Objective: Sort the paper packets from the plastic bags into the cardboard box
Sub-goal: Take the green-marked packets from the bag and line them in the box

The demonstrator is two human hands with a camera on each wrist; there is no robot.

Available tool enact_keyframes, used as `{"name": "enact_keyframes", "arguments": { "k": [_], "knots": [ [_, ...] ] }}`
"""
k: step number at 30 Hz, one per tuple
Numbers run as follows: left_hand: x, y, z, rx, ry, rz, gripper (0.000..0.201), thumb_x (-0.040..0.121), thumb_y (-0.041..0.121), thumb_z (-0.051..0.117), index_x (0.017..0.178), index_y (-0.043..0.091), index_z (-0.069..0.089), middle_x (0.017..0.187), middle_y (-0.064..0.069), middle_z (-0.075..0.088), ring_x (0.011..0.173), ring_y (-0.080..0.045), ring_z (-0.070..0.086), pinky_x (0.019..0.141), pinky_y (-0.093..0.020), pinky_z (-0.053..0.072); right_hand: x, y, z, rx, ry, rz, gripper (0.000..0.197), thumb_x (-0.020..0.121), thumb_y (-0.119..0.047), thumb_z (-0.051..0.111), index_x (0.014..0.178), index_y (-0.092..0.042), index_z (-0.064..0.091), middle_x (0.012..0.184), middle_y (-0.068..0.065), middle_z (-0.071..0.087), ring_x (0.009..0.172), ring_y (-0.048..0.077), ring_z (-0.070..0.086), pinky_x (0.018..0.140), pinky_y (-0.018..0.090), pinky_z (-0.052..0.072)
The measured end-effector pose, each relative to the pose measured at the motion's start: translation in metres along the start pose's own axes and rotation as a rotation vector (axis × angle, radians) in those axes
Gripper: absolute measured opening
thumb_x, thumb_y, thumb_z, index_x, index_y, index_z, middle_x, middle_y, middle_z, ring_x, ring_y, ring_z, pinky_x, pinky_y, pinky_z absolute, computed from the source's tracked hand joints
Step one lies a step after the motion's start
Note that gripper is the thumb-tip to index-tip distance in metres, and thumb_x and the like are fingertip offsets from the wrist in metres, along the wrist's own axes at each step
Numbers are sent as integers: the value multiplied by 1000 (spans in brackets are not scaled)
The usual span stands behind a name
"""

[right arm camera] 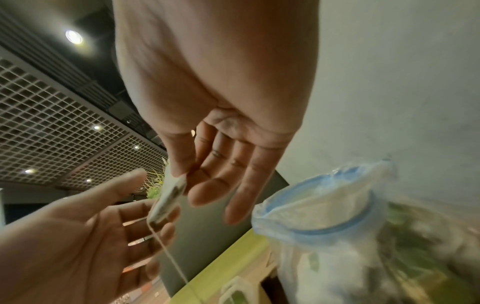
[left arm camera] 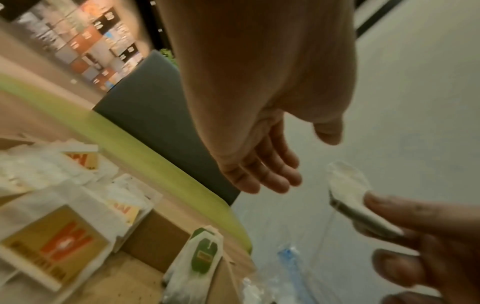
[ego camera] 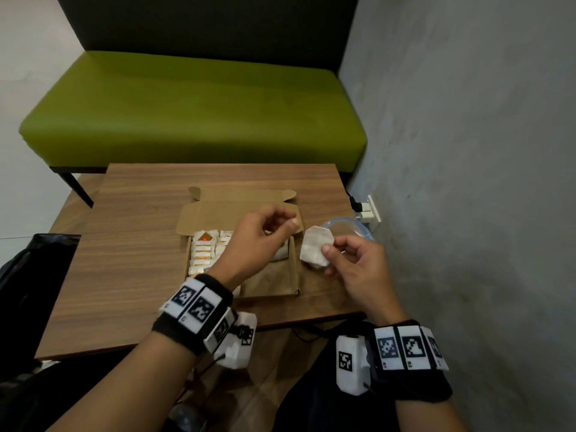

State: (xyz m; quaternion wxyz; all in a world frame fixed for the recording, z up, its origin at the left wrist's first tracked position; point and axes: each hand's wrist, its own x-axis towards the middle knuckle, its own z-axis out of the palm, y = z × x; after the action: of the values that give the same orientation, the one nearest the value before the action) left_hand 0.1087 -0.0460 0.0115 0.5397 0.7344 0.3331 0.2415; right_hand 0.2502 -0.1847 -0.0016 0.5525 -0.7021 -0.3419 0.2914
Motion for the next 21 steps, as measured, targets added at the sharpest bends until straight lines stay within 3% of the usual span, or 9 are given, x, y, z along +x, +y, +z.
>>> {"name": "enact_keyframes", "arguments": {
  "k": [2,4,7,8,11,14,17,19,21],
  "knots": [
    [-14,5,-4,-147,-106,-6,32,84,39,69,110,20,68,98,-3,72,96,-18,67,82,-29,55,-1,-7,5,72,-32,-17,11,90,-6,69,99,-1,70,79,8,73,59,12,64,55,20,52],
    [-22,5,-6,-149,-155,20,36,81,40,71,109,18,69,97,-5,73,94,-24,68,82,-35,56,-4,-13,11,99,-51,-40,12,90,-5,68,100,2,69,77,7,73,59,11,65,55,22,54],
    [-30,1,-10,-121,-139,54,17,89,26,72,100,14,73,92,-10,74,89,-34,68,82,-54,55,-10,-21,19,120,-68,-80,7,89,-6,68,96,-4,71,76,10,73,61,17,67,56,26,57],
    [-32,1,-12,-137,-119,47,12,90,22,70,97,12,73,90,-13,74,88,-36,68,81,-54,54,-12,-22,21,121,-67,-94,7,89,-7,68,95,-7,71,76,12,73,62,19,67,57,28,58],
    [-39,4,-23,-222,-75,32,7,91,16,69,92,11,73,88,-15,73,78,-23,68,72,-35,55,-18,-18,23,120,-37,-110,10,89,-11,70,97,-17,72,77,11,73,63,20,66,61,31,59],
    [-46,8,-35,-329,-56,43,4,89,11,68,88,11,72,77,-2,72,74,-8,66,66,-19,50,-23,-5,29,28,-147,-69,31,78,-25,75,109,-24,71,89,8,71,76,23,66,69,34,58],
    [-50,11,-44,-419,-45,38,3,88,8,68,86,9,71,80,-3,73,75,-12,67,66,-20,52,-29,0,47,-207,-315,-62,50,68,-40,79,116,-36,67,104,-10,62,87,14,60,70,30,57],
    [-53,12,-47,-459,-41,40,2,86,10,69,86,8,71,82,-7,73,76,-15,67,67,-22,53,-33,-2,62,-234,-376,-79,45,68,-44,80,110,-48,66,112,-18,57,93,9,57,74,29,57],
    [-54,13,-50,-478,-22,36,7,82,14,71,87,8,71,83,-8,73,77,-16,67,68,-23,54,-34,-4,74,-192,-399,-68,36,75,-36,81,106,-47,68,111,-16,59,90,10,58,73,28,55]
  ]
}}
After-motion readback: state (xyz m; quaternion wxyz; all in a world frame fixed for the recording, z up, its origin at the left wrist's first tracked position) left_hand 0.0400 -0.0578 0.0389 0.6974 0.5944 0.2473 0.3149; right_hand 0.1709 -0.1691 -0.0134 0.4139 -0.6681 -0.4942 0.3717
